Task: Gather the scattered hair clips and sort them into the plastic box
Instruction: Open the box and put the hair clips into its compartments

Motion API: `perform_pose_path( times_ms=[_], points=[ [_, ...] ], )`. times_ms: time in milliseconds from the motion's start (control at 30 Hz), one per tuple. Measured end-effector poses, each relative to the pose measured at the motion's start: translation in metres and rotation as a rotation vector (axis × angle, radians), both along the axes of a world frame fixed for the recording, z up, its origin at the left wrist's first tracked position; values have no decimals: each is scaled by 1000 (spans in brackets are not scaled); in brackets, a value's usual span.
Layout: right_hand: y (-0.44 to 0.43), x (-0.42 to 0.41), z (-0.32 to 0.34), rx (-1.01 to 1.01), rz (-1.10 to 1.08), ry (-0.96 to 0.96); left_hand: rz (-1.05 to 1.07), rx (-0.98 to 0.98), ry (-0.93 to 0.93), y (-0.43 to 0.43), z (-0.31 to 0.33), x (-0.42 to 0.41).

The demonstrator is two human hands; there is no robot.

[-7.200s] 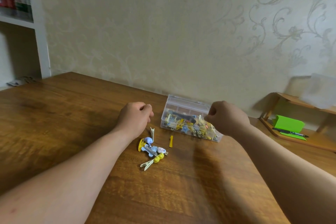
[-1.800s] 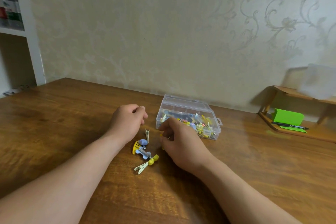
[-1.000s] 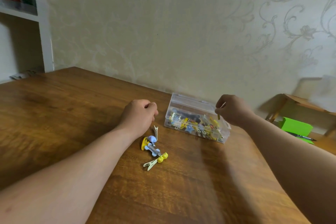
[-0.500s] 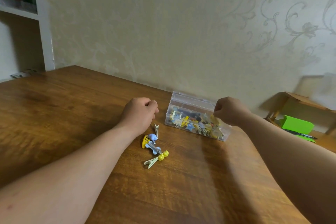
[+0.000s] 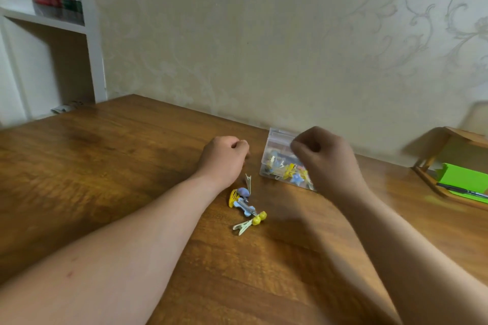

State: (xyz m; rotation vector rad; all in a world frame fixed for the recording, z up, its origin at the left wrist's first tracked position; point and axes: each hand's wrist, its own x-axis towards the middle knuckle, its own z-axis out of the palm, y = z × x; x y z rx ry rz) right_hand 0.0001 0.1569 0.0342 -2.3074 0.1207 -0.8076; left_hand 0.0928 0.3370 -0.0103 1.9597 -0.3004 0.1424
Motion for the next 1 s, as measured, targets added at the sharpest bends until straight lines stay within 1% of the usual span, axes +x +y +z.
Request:
perform_pose_path(
  times_ms=[67,200,267,433,833,1000],
  points=[
    [24,0,-12,-30,81,77,9,-40,14,1,0,0],
    [43,1,-31,-144,198,313,38,-144,46,3,0,4],
    [43,1,-38,-219,230,364,44,-162,48,2,-2,6],
    [47,1,-41,-359,248,386,45,-145,32,1,-3,6],
    [29,-17,-31,-423,107,400,51,-121,9,0,-4,6],
    [30,-15,-30,-454,82,451,49,-128,7,-1,-6,7]
  ],
)
